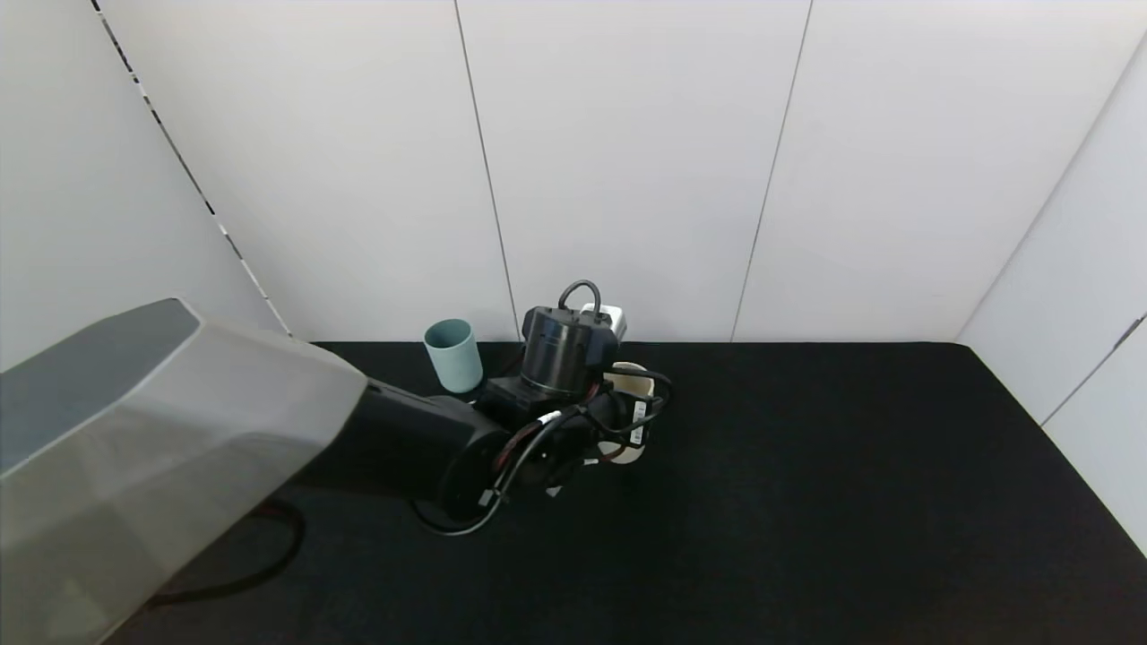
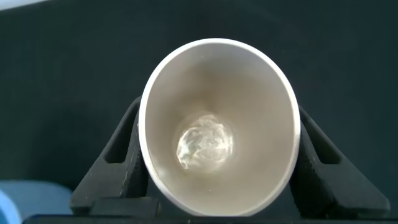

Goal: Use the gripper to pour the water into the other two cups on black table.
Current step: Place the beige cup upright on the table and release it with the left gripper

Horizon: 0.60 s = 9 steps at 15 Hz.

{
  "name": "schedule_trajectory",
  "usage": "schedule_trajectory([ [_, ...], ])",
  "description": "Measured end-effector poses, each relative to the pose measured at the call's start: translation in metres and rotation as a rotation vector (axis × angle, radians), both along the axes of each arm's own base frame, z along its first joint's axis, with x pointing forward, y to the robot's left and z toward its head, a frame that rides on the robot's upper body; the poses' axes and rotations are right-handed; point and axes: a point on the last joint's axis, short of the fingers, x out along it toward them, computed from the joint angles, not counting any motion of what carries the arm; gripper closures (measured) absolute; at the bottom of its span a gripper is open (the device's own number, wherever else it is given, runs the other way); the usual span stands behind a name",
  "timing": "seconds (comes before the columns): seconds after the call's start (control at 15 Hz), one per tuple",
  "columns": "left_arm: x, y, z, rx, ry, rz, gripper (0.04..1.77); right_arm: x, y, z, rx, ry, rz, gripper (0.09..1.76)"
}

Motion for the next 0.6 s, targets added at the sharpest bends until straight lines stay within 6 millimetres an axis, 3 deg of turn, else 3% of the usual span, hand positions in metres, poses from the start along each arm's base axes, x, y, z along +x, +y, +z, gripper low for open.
schedule_trajectory([
  [0.6,0.016,-0.008,-0.028,0.012,-0.009,0.016,0.56,0.0,0.0,0.0,0.0,0.0,0.0,0.14],
])
